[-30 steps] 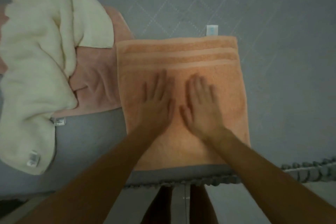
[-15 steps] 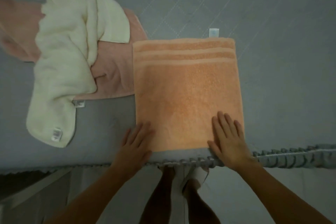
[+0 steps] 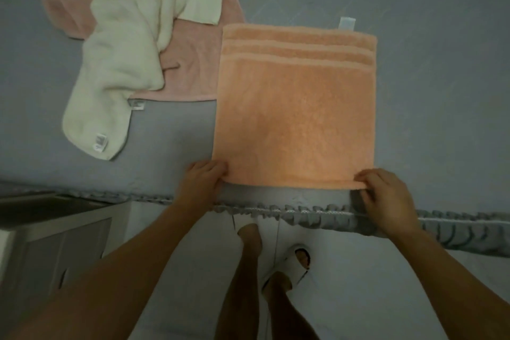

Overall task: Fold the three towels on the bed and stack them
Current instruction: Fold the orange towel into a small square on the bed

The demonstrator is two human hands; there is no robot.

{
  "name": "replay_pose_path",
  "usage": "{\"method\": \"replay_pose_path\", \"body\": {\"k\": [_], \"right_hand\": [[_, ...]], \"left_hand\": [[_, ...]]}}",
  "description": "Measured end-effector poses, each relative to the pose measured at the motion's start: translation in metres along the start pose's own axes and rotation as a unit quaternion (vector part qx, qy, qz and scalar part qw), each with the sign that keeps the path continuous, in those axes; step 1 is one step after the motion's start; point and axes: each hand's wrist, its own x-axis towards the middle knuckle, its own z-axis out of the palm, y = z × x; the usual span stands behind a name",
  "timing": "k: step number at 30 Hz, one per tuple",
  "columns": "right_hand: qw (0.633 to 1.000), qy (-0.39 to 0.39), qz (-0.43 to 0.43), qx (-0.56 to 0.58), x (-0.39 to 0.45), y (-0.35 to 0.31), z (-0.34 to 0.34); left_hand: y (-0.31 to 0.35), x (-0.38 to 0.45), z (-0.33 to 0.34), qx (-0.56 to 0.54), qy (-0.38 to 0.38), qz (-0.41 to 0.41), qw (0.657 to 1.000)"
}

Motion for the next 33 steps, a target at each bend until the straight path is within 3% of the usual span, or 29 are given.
{"method": "replay_pose_path", "body": {"k": [2,5,8,10,12,17,20,22,25,28,31,33], "right_hand": [[0.999,-0.041,-0.019,-0.001,-0.017,-0.01,-0.02],[0.988,-0.143,-0.043,0.031,-0.05,-0.024,-0.045],[0.97,-0.204,0.04,0.128,-0.065,-0.028,-0.061],[0.952,-0.182,0.11,0.219,-0.059,-0.024,-0.071],[0.928,-0.11,0.177,0.31,-0.038,-0.019,-0.08],[0.867,0.008,0.244,0.434,0.065,-0.016,-0.083],[0.84,0.083,0.3,0.445,0.122,-0.012,-0.067],[0.836,0.11,0.339,0.417,0.147,-0.006,-0.049],[0.84,0.106,0.388,0.363,0.148,-0.006,-0.029],[0.837,0.091,0.426,0.333,0.128,-0.018,-0.015],[0.836,0.027,0.457,0.304,0.099,-0.036,-0.005],[0.812,-0.007,0.488,0.32,0.084,-0.043,0.001]], "left_hand": [[-0.002,-0.019,-0.025,0.008,-0.043,-0.043,0.998],[0.004,-0.057,-0.062,-0.004,-0.093,-0.032,0.995],[0.012,-0.08,-0.085,-0.067,-0.07,-0.049,0.994],[0.013,-0.075,-0.096,-0.121,-0.034,-0.101,0.987],[0.011,-0.052,-0.102,-0.171,0.004,-0.167,0.971],[-0.004,0.067,-0.094,-0.301,0.11,-0.258,0.911],[-0.012,0.135,-0.075,-0.382,0.143,-0.285,0.867],[-0.02,0.166,-0.061,-0.376,0.128,-0.311,0.864],[-0.022,0.175,-0.049,-0.337,0.113,-0.332,0.874],[-0.025,0.159,-0.045,-0.347,0.086,-0.372,0.857],[-0.024,0.136,-0.038,-0.337,0.025,-0.416,0.845],[-0.021,0.122,-0.031,-0.352,-0.029,-0.413,0.839]]}}
